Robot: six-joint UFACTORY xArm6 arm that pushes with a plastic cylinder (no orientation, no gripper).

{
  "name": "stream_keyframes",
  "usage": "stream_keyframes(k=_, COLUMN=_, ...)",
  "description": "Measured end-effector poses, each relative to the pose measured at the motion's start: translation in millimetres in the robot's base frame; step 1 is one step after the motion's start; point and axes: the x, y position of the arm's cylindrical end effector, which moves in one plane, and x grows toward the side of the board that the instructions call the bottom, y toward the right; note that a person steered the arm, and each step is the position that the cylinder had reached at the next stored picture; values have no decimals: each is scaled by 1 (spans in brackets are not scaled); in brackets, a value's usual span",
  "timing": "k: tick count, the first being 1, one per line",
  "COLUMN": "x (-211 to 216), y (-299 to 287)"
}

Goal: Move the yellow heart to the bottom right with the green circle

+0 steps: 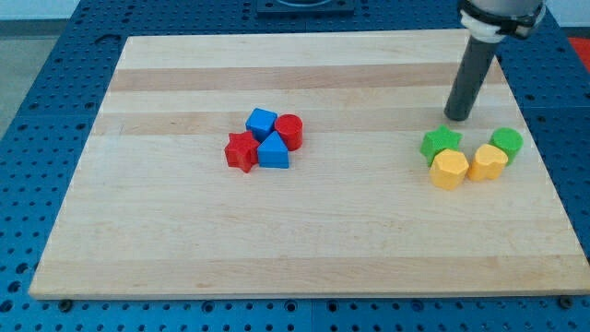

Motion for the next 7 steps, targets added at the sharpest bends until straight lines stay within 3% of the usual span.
stream_keyframes(k=1, x=-2, y=60)
stream_keyframes(k=2, x=24, y=105)
stream_keyframes(k=3, x=50, y=101)
stream_keyframes(k=5, x=52, y=3)
stream_keyframes(k=7, x=52, y=-1)
